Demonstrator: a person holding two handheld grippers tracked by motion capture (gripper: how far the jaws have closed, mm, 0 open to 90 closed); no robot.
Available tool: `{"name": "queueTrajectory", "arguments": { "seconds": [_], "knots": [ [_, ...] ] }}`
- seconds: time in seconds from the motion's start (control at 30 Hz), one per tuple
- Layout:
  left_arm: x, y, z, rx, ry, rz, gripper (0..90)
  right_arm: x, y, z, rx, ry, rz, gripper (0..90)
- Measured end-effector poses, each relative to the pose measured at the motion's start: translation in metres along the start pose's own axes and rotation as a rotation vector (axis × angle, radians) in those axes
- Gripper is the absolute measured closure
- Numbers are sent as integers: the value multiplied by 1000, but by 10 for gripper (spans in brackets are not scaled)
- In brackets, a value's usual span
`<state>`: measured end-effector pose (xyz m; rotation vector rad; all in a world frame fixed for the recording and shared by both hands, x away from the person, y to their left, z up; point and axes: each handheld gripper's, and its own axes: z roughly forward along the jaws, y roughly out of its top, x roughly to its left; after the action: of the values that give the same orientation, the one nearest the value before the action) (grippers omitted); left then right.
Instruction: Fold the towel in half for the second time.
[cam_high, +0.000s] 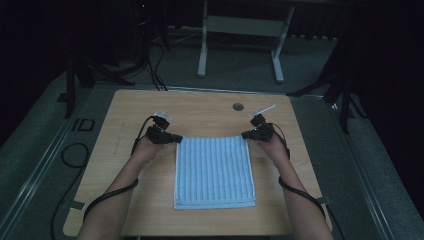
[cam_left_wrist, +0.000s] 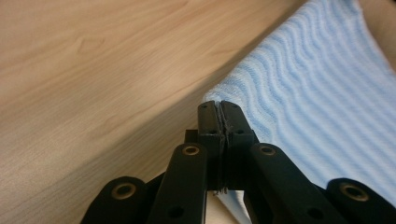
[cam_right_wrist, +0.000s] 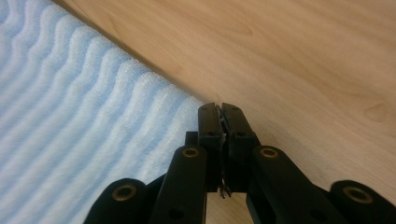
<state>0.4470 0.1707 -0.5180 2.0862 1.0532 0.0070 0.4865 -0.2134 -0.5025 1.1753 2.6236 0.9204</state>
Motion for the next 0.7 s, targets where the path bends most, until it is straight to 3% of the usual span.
{"name": "queueTrajectory", "arguments": {
  "seconds": [0.23, 0.27, 0.3, 0.47, 0.7],
  "knots": [
    [-20, -2, -25, -28, 9, 62, 878, 13, 0, -30, -74, 11, -48, 881],
    [-28, -6, -39, -67, -12, 77, 878, 24, -3, -47, -112, 17, -80, 881],
    [-32, -8, -45, -81, -25, 86, 878, 27, -4, -51, -121, 17, -89, 881],
    [-57, -25, -70, -153, -71, 112, 876, 46, -21, -78, -183, 51, -132, 882],
    [-90, -54, -90, -182, -104, 164, 876, 76, -54, -108, -212, 57, -211, 882]
  ]
}}
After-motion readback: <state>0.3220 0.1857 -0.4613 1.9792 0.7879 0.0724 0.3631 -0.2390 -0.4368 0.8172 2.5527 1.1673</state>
